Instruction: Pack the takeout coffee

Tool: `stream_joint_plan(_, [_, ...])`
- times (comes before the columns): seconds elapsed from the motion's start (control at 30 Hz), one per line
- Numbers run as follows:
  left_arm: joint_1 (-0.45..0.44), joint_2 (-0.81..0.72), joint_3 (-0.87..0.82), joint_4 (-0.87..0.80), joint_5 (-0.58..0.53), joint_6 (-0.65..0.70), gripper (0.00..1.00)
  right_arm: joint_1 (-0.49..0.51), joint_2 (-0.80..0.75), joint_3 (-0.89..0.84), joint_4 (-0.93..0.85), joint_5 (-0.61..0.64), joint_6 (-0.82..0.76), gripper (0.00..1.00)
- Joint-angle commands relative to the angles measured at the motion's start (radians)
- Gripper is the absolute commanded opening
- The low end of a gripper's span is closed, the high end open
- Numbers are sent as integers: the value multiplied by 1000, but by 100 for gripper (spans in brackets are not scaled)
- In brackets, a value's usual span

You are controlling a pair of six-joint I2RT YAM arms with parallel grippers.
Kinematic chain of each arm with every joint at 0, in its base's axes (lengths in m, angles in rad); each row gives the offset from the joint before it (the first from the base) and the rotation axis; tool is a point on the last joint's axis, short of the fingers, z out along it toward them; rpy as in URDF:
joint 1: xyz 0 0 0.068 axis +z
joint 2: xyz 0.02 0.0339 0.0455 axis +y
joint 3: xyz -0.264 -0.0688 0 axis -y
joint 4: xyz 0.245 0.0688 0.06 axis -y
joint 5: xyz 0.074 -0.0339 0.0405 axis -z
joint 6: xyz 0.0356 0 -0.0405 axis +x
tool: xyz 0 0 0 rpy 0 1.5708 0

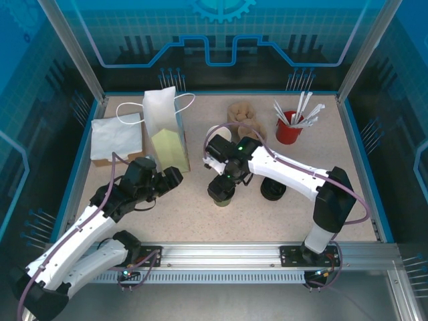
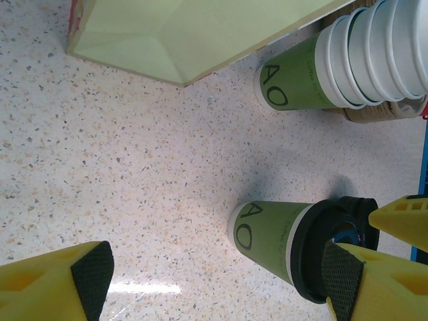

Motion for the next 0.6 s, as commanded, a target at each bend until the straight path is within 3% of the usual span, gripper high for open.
stream_joint_plan(0.0, [11,-2,-12,-16,-11,10,85,19,20,26,-34,-29,-26,100])
stream_joint_plan(0.57, [11,12,-13,-4,2,12,86,25,84,32,-20,-41,-33,100])
